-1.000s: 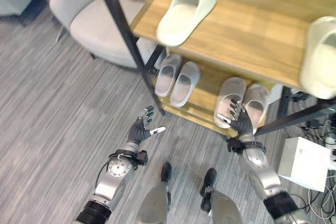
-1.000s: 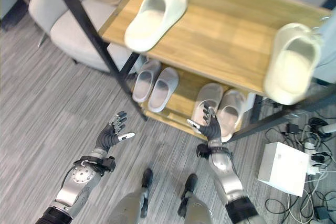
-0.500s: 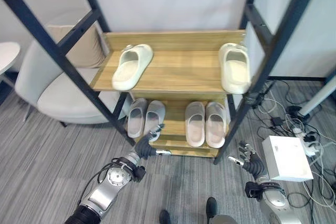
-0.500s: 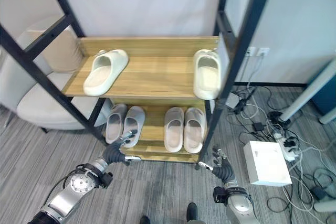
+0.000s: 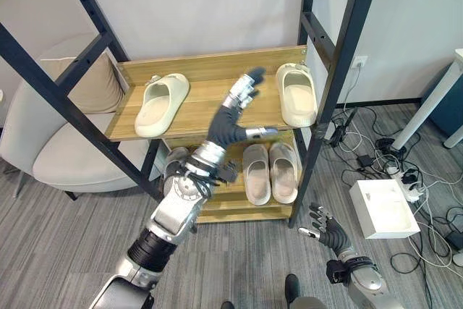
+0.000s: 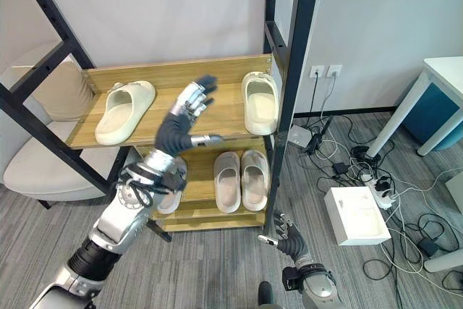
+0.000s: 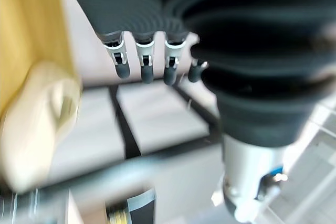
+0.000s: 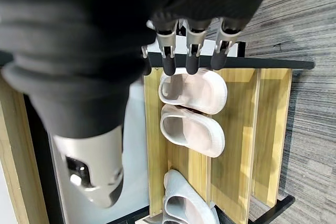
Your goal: Arrange the slippers neatly on the shoe rack.
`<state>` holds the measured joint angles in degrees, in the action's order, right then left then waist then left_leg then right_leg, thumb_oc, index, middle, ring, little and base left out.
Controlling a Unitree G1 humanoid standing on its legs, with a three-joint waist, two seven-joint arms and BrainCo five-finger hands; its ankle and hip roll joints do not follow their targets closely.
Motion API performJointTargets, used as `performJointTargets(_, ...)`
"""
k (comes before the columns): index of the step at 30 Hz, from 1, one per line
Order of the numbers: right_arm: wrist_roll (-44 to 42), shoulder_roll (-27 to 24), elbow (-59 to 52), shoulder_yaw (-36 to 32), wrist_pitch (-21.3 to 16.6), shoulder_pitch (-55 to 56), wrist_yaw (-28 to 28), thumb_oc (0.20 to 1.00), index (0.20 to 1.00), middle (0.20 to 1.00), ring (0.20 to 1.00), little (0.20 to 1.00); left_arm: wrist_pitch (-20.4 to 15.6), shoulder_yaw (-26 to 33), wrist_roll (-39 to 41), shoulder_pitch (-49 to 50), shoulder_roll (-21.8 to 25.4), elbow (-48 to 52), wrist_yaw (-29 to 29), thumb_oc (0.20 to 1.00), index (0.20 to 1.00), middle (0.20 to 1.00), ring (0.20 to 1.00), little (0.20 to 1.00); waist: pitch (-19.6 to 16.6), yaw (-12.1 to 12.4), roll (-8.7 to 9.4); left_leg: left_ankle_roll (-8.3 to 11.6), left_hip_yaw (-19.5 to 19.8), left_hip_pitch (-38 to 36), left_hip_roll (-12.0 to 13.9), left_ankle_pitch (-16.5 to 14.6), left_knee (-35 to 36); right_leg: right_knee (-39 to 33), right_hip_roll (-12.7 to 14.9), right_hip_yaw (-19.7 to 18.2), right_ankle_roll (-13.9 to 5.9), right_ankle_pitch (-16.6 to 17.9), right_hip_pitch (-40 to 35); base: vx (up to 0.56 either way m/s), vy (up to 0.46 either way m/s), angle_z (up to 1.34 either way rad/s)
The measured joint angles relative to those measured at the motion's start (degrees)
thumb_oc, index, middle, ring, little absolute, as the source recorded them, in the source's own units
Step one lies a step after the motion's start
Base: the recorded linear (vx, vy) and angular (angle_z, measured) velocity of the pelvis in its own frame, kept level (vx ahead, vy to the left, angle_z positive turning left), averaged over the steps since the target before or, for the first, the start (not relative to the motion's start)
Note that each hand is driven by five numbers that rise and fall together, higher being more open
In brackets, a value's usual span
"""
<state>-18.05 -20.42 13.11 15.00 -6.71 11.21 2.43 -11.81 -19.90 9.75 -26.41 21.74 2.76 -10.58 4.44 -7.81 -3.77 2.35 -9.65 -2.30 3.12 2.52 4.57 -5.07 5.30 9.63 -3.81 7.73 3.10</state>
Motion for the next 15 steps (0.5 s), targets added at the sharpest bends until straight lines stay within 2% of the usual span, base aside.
performJointTargets(1, 0.0, -0.3, 0.1, 0.0, -0.7, -0.4, 0.1, 1.0, 1.0, 1.0, 1.0, 1.0, 0.3, -0.2, -6.8, -3.7, 3.8, -4.1, -3.1, 1.0, 1.0, 1.0, 1.0, 1.0, 0.2, -0.2, -0.25, 0.0, -0.1, 0.0, 0.0, 0.0, 0.0, 0.0, 0.0, 0.0, 0.02, 0.0, 0.0, 0.07, 0.008, -0.04)
performJointTargets(2, 0.0, -2.0, 0.2, 0.2, -2.0, -0.6, 0.7, 1.0, 1.0, 1.0, 1.0, 1.0, 1.6, -0.3, -18.3, -14.2, 15.3, -13.9, -7.8, 1.0, 1.0, 1.0, 1.0, 1.0, 0.6, -1.4, -1.01, 0.03, -0.3, 0.0, 0.0, 0.0, 0.0, 0.0, 0.0, -0.1, 0.02, 0.0, 0.1, 0.08, 0.035, -0.03)
performJointTargets(3, 0.0, -3.6, 0.2, 0.1, -2.1, 0.2, 1.0, 1.0, 1.0, 1.0, 1.0, 1.0, 2.4, -0.2, -22.0, -19.0, 19.3, -16.7, -10.6, 1.0, 1.0, 1.0, 1.0, 1.0, 0.9, -1.7, -1.4, 0.01, -0.4, 0.0, 0.0, -0.1, 0.0, 0.0, 0.0, -0.1, -0.04, -0.1, 0.1, 0.06, 0.043, -0.04)
performJointTargets(5, -0.1, -5.3, 0.0, 0.2, -3.1, 0.9, 1.0, 1.0, 1.0, 1.0, 1.0, 1.0, 4.7, -1.3, -34.5, -22.4, 24.1, -18.3, -15.9, 1.0, 1.0, 1.0, 1.0, 1.0, 1.3, -1.9, -1.81, 0.04, -0.6, 0.3, -0.1, -0.1, 0.0, 0.0, 0.0, -0.4, -0.11, -0.1, 0.7, 0.04, 0.044, -0.08)
performJointTargets(6, -0.1, -5.4, 0.0, 0.2, -3.2, 0.9, 1.0, 1.0, 1.0, 1.0, 1.0, 1.0, 5.8, -2.9, -37.3, -23.5, 25.4, -20.3, -17.0, 1.0, 1.0, 1.0, 1.0, 1.0, 1.3, -2.0, -1.85, 0.05, -0.7, 0.6, -0.1, -0.2, 0.0, 0.0, 0.0, -0.5, -0.13, -0.1, 1.1, 0.03, 0.037, -0.08)
performJointTargets(10, -0.3, -5.2, 0.0, 0.1, -4.2, 1.1, 0.8, 1.0, 1.0, 1.0, 1.0, 1.0, 11.1, -2.8, -46.2, -21.3, 25.4, -21.9, -19.0, 1.0, 1.0, 1.0, 1.0, 1.0, 2.2, -2.4, -1.45, 0.05, -0.9, 1.3, -0.1, -0.2, 0.0, 0.0, 0.0, -0.8, -0.13, 0.0, 1.8, 0.01, 0.014, -0.02)
performJointTargets(15, -0.6, -5.1, -0.1, 0.0, -4.4, 1.0, 0.2, 1.0, 1.0, 1.0, 1.0, 1.0, 13.9, -2.9, -52.2, -20.2, 27.4, -24.3, -18.9, 1.0, 1.0, 1.0, 1.0, 1.0, 2.8, -2.3, -0.67, -0.12, -2.2, 1.4, -0.3, -0.4, 0.0, 0.0, 0.0, -2.1, -0.17, 0.3, 2.7, 0.03, 0.034, -0.13)
